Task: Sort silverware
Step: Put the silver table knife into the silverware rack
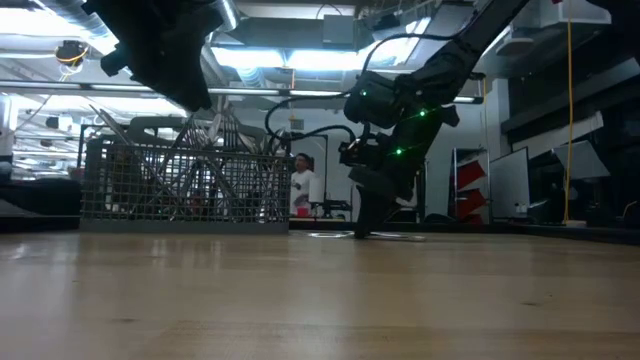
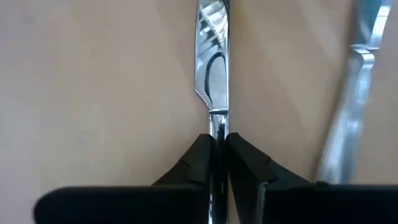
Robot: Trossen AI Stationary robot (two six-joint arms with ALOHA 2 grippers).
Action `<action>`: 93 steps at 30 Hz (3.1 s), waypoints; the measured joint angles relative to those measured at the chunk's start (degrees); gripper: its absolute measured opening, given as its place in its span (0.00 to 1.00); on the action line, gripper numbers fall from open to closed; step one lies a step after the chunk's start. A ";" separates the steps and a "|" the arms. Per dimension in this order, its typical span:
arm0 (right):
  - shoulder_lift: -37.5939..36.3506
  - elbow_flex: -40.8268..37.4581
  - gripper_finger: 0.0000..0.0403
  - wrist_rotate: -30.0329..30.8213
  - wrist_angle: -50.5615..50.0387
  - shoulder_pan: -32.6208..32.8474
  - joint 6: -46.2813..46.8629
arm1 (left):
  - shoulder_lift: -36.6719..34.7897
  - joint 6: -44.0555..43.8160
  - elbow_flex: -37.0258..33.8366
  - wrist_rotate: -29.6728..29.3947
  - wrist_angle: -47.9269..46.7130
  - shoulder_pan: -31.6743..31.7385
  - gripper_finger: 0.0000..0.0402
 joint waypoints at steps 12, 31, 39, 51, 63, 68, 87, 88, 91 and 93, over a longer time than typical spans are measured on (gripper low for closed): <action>0.11 -0.19 0.12 0.31 -0.05 4.63 2.51 | 0.00 -0.04 0.00 0.20 0.04 0.00 0.28; -0.87 3.27 0.12 -16.93 2.50 5.31 4.52 | 0.00 -6.29 0.00 -0.46 -4.35 -7.16 0.28; -1.01 3.31 0.12 -17.31 10.49 6.10 4.63 | 0.00 -20.65 0.00 -7.13 -12.64 -15.09 0.28; -1.20 3.44 0.12 -15.74 39.71 6.30 4.88 | 0.00 -43.87 0.00 -16.77 -24.30 -26.63 0.28; -1.25 3.49 0.12 -5.17 50.03 6.23 -7.99 | -0.02 -47.93 -1.16 -30.62 -23.45 -25.74 0.28; -1.25 3.49 0.12 -1.57 51.32 6.22 -13.45 | -0.02 -46.18 -1.16 -30.74 -23.47 -22.86 0.28; -1.29 3.51 0.12 -1.05 55.74 6.20 -23.17 | -0.02 -37.47 -1.16 -37.27 -12.70 -12.61 0.28; -1.29 3.51 0.12 -1.03 55.74 6.20 -23.19 | -0.02 -37.51 -1.16 -37.35 -12.32 -12.47 0.28; -1.29 3.51 0.12 -0.96 55.74 6.20 -24.00 | -0.02 -35.70 -1.16 -37.35 -10.31 -12.41 0.28; -1.29 3.51 0.12 -0.96 55.74 6.20 -24.70 | -0.02 -34.60 -1.16 -37.37 -8.81 -12.41 0.28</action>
